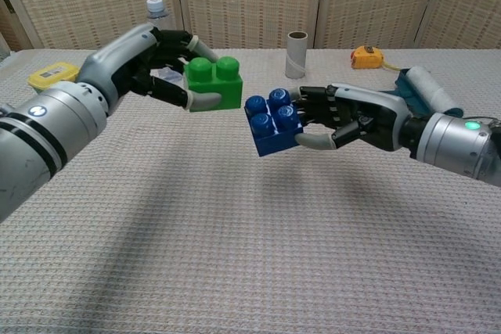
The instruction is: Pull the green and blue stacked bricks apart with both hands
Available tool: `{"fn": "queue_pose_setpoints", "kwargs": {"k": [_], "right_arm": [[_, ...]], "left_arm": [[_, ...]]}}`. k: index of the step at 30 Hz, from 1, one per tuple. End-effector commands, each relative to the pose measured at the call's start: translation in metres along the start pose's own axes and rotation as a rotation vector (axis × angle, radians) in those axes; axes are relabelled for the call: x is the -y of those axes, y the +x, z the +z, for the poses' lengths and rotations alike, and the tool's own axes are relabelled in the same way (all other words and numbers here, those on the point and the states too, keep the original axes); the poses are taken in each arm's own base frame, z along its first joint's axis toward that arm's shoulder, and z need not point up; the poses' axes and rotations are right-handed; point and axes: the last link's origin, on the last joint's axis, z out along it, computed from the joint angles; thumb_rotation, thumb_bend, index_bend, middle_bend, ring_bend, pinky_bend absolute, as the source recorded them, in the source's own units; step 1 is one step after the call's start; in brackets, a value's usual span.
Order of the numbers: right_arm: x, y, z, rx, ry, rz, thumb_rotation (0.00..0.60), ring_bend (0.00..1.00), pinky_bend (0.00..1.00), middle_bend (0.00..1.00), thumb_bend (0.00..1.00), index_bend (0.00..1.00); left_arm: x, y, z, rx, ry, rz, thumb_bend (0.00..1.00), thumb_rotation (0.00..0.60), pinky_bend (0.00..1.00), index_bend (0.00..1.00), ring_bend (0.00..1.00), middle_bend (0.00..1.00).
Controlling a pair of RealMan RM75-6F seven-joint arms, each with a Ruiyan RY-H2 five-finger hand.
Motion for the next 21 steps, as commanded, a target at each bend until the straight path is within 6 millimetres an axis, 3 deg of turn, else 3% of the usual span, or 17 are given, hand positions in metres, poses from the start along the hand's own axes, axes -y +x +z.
{"fn": "queue_pose_setpoints", "kwargs": {"k": [1,9,16,21], "right_arm": [[0.018,0.017,-0.022,-0.029,-0.054,-0.238,0.600,0.31,0.01,0.47,0.46,0.80],[0.027,0.022,-0.038,-0.032,-0.195,-0.510,0.600,0.25,0.01,0.45,0.46,0.80],[0.014,0.020,-0.047,-0.013,-0.300,-0.592,0.600,0.23,0.00,0.40,0.46,0.77],[0.016,0.020,-0.049,-0.023,-0.320,-0.616,0.600,0.21,0.00,0.38,0.46,0.75]], "left_arm": [[0.014,0.001,-0.003,0.011,0.011,0.030,0.48,0.600,0.00,0.75,0.39,0.88],[0.043,-0.006,-0.007,-0.021,0.023,0.151,0.48,0.600,0.00,0.75,0.39,0.88],[0.070,-0.013,-0.008,-0.009,0.094,0.197,0.48,0.600,0.00,0.75,0.38,0.88],[0.084,-0.018,-0.004,0.002,0.128,0.183,0.48,0.600,0.00,0.75,0.38,0.88]]}}
